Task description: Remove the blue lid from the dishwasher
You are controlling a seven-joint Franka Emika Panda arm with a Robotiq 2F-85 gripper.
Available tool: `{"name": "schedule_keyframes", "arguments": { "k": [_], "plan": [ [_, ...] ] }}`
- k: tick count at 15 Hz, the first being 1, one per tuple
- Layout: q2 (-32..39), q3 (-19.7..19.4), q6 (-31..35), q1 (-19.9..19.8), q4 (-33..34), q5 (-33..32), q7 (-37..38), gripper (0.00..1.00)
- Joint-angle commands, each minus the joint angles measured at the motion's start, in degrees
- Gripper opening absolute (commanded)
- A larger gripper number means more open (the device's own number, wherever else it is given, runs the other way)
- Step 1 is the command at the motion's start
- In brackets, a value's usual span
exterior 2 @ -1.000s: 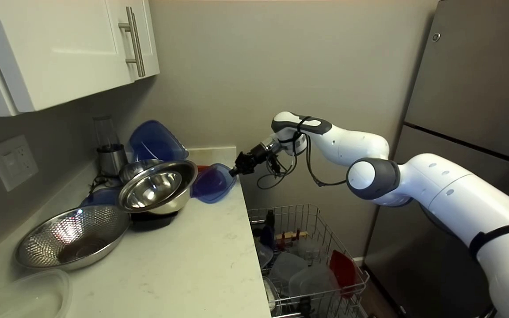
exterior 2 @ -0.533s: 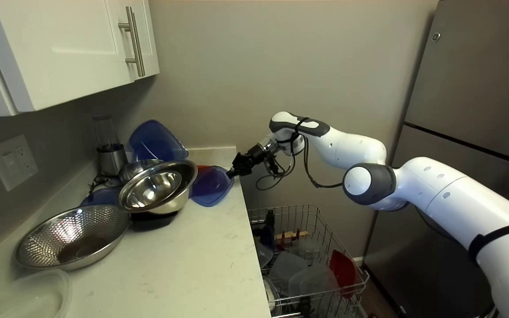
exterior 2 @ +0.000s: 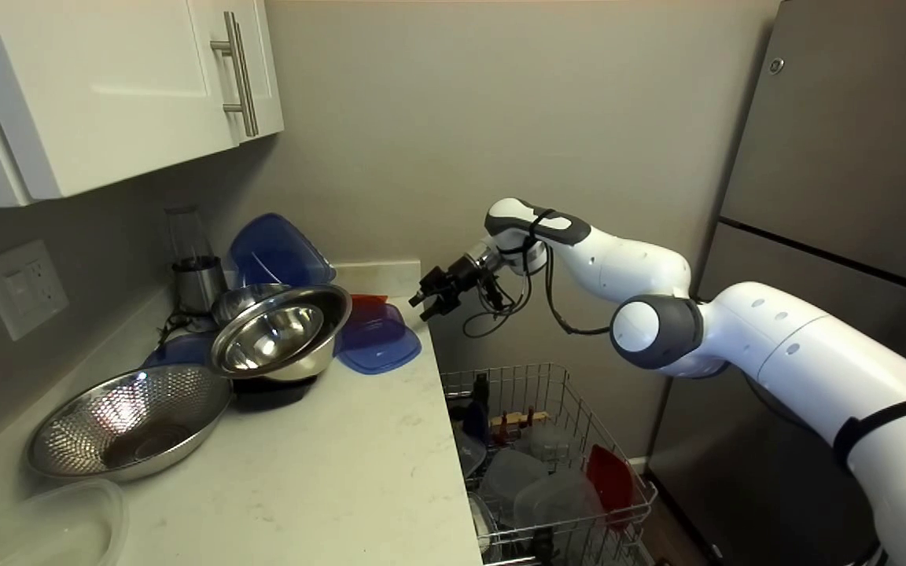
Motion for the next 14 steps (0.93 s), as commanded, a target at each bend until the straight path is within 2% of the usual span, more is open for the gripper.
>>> {"name": "schedule_keyframes", "arguments": {
  "k": [1,7,14],
  "plan": [
    [-2.13,-1.47,1.4,-1.0,-1.34,-1.43,-0.04,1.0],
    [-2.41,-4.0,2.96,-1.88,1.56,-4.11,0.93,1.0],
    [-4.7,-10.94,2.8,-3.71,1.79,-14.59,6.5,1.0]
  ]
}}
